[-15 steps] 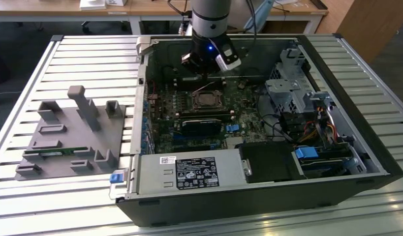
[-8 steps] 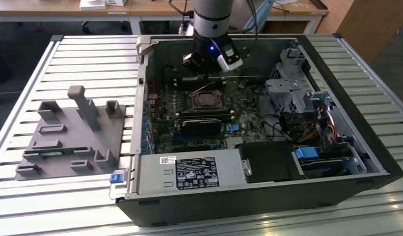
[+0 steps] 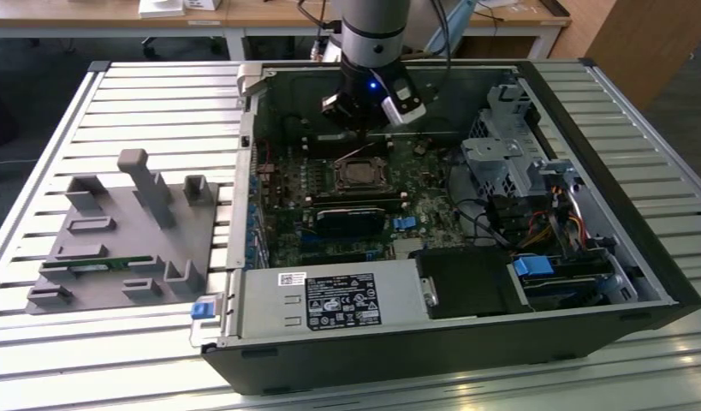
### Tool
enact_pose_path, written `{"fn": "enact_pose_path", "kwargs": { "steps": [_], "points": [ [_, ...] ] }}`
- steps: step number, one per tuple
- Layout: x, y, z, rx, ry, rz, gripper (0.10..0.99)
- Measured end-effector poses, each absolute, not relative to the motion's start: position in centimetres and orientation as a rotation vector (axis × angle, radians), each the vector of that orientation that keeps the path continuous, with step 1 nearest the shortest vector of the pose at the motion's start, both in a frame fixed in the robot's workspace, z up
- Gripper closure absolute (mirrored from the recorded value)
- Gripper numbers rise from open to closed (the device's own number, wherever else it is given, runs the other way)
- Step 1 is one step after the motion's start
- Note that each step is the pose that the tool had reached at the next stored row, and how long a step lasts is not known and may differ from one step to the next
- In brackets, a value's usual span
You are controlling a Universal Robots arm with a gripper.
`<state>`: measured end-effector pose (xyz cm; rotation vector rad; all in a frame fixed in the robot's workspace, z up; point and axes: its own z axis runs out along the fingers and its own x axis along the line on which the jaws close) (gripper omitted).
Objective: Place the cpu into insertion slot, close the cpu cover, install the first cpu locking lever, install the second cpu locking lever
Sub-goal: 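Install the first cpu locking lever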
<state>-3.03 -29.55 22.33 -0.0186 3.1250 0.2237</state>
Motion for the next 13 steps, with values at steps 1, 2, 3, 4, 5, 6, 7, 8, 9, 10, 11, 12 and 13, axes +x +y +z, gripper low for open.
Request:
{"fn": "enact_pose_path", "kwargs": {
  "steps": [1, 2, 3, 4, 5, 6, 7, 8, 9, 10, 11, 12, 13],
  "points": [
    [-3.01, -29.55, 22.28, -0.019, 3.125, 0.224, 0.969],
    [-2.99, -29.55, 22.24, -0.019, 3.125, 0.224, 0.969],
    [-2.95, -29.55, 22.2, -0.019, 3.125, 0.224, 0.969],
    [-2.89, -29.56, 22.15, -0.019, 3.125, 0.224, 0.969],
    [-2.83, -29.56, 22.11, -0.019, 3.125, 0.224, 0.969],
    [-2.77, -29.56, 22.07, -0.019, 3.125, 0.224, 0.969],
    [-2.7, -29.56, 22.03, -0.019, 3.125, 0.224, 0.969],
    [-2.64, -29.56, 22.0, -0.019, 3.125, 0.224, 0.969],
    [-2.57, -29.56, 21.96, -0.019, 3.125, 0.224, 0.969],
    [-2.51, -29.56, 21.93, -0.019, 3.125, 0.224, 0.969],
    [-2.47, -29.57, 21.88, -0.019, 3.125, 0.224, 0.969],
    [-2.44, -29.58, 21.83, -0.019, 3.125, 0.224, 0.969],
    [-2.4, -29.58, 21.78, -0.019, 3.125, 0.224, 0.969]
  ]
}}
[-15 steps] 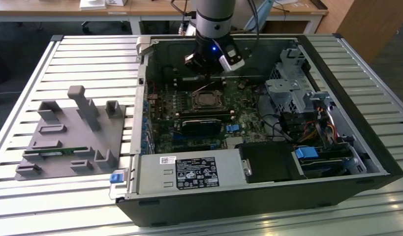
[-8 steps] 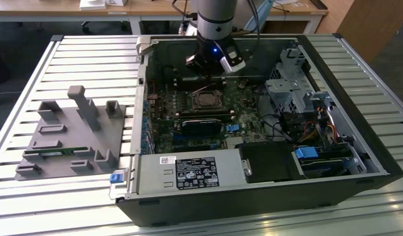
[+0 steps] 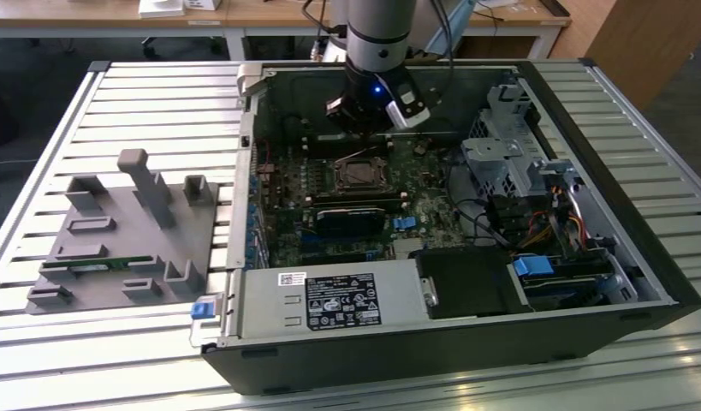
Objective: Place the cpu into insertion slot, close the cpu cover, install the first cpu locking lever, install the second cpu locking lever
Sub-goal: 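Install the first cpu locking lever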
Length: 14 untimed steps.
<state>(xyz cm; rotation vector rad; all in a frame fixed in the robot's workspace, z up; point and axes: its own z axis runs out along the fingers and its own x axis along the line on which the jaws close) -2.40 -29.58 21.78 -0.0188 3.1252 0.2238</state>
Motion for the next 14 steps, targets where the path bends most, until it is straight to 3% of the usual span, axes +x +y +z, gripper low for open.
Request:
{"fn": "enact_pose_path", "kwargs": {
  "steps": [14],
  "points": [
    [-1.9, -29.61, 20.79, -0.015, 3.125, 0.224, 0.969]
  ]
}}
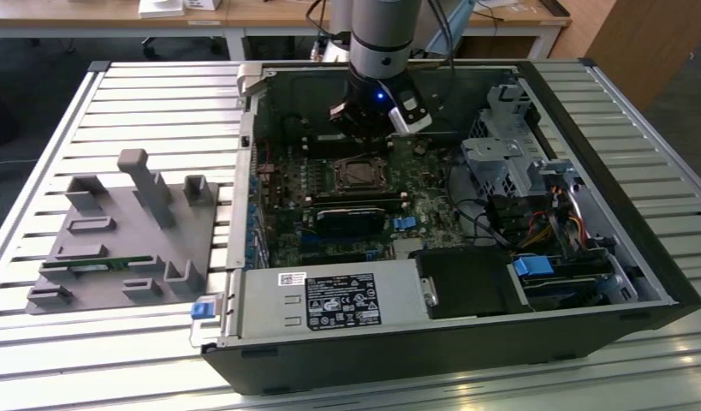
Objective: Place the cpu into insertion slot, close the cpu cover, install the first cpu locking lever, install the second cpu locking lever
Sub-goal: 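Install the first cpu locking lever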
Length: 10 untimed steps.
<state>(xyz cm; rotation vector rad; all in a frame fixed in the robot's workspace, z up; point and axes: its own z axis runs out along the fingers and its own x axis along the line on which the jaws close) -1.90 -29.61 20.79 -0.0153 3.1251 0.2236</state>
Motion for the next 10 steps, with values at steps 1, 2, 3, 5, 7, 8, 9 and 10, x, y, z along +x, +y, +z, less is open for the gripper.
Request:
{"fn": "enact_pose_path", "kwargs": {
  "steps": [1, 2, 3, 5, 7, 8, 9, 10],
  "points": [
    [-1.89, -29.61, 20.72, -0.015, 3.125, 0.224, 0.969],
    [-1.88, -29.61, 20.64, -0.015, 3.125, 0.224, 0.969],
    [-1.88, -29.61, 20.56, -0.015, 3.125, 0.224, 0.969],
    [-1.86, -29.61, 20.43, -0.014, 3.125, 0.224, 0.969],
    [-1.85, -29.6, 20.34, -0.014, 3.125, 0.224, 0.969],
    [-1.84, -29.61, 20.31, -0.014, 3.125, 0.223, 0.969],
    [-1.83, -29.61, 20.28, -0.014, 3.125, 0.223, 0.969],
    [-1.82, -29.61, 20.26, -0.014, 3.125, 0.222, 0.969]
  ]
}}
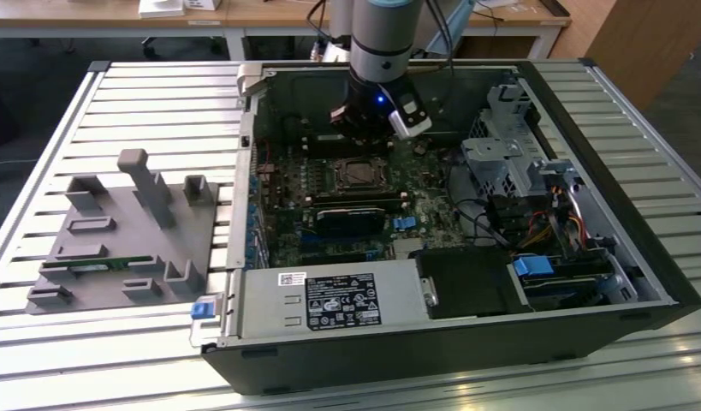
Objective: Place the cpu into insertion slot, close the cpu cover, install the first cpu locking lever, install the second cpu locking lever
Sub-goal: 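Install the first cpu locking lever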
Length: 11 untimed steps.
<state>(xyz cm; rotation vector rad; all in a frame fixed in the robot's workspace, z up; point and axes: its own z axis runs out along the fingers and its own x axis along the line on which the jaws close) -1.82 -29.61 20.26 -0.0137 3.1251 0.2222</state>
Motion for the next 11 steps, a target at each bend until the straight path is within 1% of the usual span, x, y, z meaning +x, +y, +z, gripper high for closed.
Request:
{"fn": "enact_pose_path", "kwargs": {
  "steps": [11],
  "points": [
    [-1.71, -29.61, 19.93, -0.013, 3.126, 0.212, 0.969]
  ]
}}
